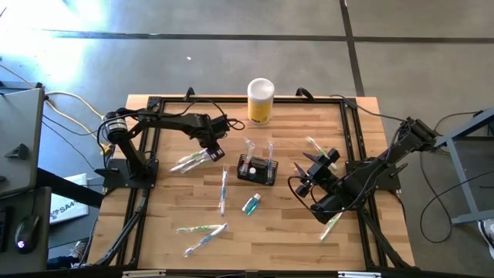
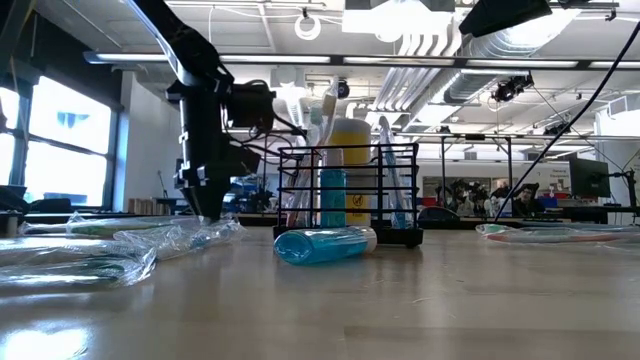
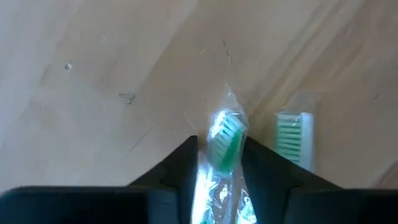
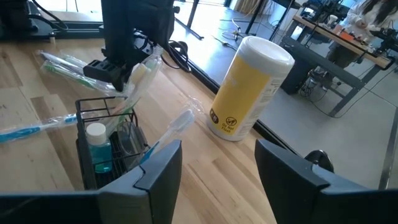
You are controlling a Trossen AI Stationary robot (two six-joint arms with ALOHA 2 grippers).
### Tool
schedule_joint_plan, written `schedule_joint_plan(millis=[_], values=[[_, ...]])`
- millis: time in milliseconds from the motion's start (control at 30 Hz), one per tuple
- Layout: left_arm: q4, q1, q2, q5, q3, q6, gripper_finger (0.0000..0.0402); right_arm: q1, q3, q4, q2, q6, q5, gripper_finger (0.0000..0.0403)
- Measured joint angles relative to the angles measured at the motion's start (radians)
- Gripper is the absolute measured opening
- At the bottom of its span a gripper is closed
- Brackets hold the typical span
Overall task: Pick & Place toothbrushing station
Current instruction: Put the green toothbrush into the wire organizer
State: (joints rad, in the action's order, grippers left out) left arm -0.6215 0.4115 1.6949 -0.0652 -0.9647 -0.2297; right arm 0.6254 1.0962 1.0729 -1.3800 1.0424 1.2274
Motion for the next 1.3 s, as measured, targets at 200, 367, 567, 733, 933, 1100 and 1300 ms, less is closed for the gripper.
schedule_joint_plan(millis=[200, 367, 567, 733, 933, 1100, 1300], values=[[-0.012, 0.001, -0.031, -0.028, 0.002, 0.002, 0.0014, 0.0, 0.0, 0.0, 0.0, 0.001, -0.008, 0.0195], [-0.02, -0.004, -0.074, -0.077, 0.002, 0.001, 0.001, 0.0, 0.0, 0.0, -0.002, 0.001, -0.034, 0.0195], [-0.014, -0.07, -0.218, -0.123, 0.002, -0.002, 0.0008, 0.0, 0.0, 0.0, -0.002, 0.0, -0.035, 0.0195], [0.003, -0.167, -0.413, -0.154, 0.002, -0.014, 0.0005, 0.0, 0.0, 0.0, -0.002, 0.0, -0.056, 0.0195], [0.136, -0.338, -0.665, -0.23, 0.007, -0.037, 0.0005, 0.0, 0.0, 0.0, -0.003, 0.0, -0.06, 0.0195], [0.428, -0.529, -0.829, -0.288, 0.105, 0.034, 0.0005, 0.0, 0.0, 0.0, -0.003, 0.0, -0.058, 0.0195], [0.973, -0.621, -0.894, -0.309, 0.396, 0.25, 0.0005, 0.0, 0.0, 0.0, -0.003, 0.0, -0.044, 0.0195]])
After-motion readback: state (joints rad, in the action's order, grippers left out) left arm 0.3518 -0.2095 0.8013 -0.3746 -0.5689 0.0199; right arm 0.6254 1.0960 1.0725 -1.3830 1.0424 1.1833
